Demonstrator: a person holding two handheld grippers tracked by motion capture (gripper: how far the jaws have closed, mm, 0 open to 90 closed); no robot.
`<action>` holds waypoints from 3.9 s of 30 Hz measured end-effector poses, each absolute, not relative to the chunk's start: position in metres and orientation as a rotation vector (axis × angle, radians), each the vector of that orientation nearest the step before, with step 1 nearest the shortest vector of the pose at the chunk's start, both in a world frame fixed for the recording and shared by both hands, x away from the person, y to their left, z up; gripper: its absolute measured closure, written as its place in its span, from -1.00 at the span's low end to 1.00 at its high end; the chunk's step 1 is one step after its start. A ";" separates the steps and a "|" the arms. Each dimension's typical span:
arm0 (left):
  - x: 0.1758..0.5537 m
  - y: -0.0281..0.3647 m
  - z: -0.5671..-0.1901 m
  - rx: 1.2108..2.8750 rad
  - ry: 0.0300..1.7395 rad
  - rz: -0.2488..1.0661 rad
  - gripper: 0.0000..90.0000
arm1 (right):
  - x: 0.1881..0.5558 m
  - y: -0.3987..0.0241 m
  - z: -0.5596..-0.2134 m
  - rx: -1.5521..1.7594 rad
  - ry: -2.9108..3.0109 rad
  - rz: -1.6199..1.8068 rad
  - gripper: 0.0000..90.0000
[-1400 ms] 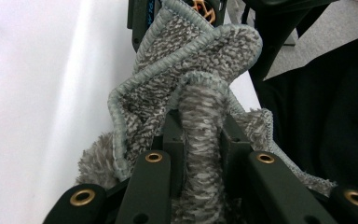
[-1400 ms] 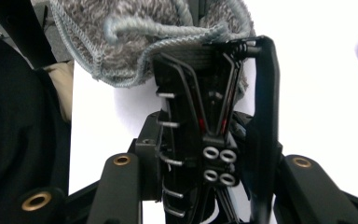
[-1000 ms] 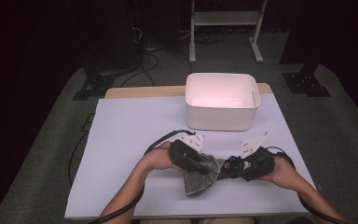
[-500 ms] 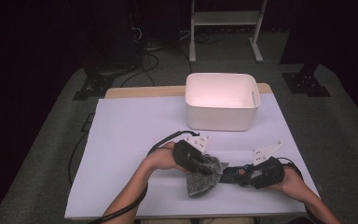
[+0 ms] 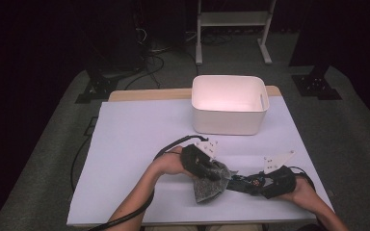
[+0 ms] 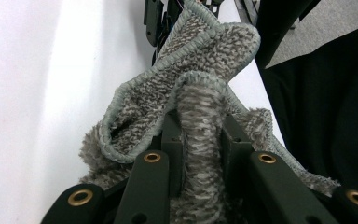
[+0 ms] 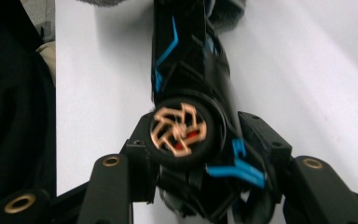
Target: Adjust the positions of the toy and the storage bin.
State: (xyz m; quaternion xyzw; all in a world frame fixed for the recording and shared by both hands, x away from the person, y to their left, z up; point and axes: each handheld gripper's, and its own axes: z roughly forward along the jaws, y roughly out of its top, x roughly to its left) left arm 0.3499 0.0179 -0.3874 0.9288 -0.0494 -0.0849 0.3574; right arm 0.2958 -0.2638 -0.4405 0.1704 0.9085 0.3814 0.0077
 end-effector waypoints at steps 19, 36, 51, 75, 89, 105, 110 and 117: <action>0.351 0.051 -0.378 2.404 -0.083 -0.178 0.69 | 0.306 -0.228 -0.436 0.415 2.881 1.061 0.23; 0.349 0.130 -0.356 2.408 0.062 -0.088 0.68 | 0.338 -0.126 -0.427 0.203 2.917 1.137 0.23; 0.350 0.135 -0.374 2.454 0.100 -0.105 0.67 | 0.344 -0.108 -0.433 0.205 2.933 1.207 0.06; 0.356 0.066 -0.374 2.480 -0.061 -0.150 0.67 | 0.334 -0.138 -0.445 0.277 2.890 1.252 0.22; 0.352 0.103 -0.371 2.499 0.006 -0.110 0.64 | 0.334 -0.138 -0.445 0.290 2.886 1.260 0.23; 0.351 0.098 -0.370 2.484 -0.017 -0.120 0.67 | 0.333 -0.138 -0.446 0.300 2.879 1.269 0.23; 0.353 0.074 -0.369 2.497 -0.074 -0.120 0.67 | 0.334 -0.137 -0.447 0.304 2.871 1.275 0.23; 0.357 0.047 -0.369 2.496 -0.134 -0.141 0.67 | 0.335 -0.137 -0.447 0.309 2.866 1.290 0.24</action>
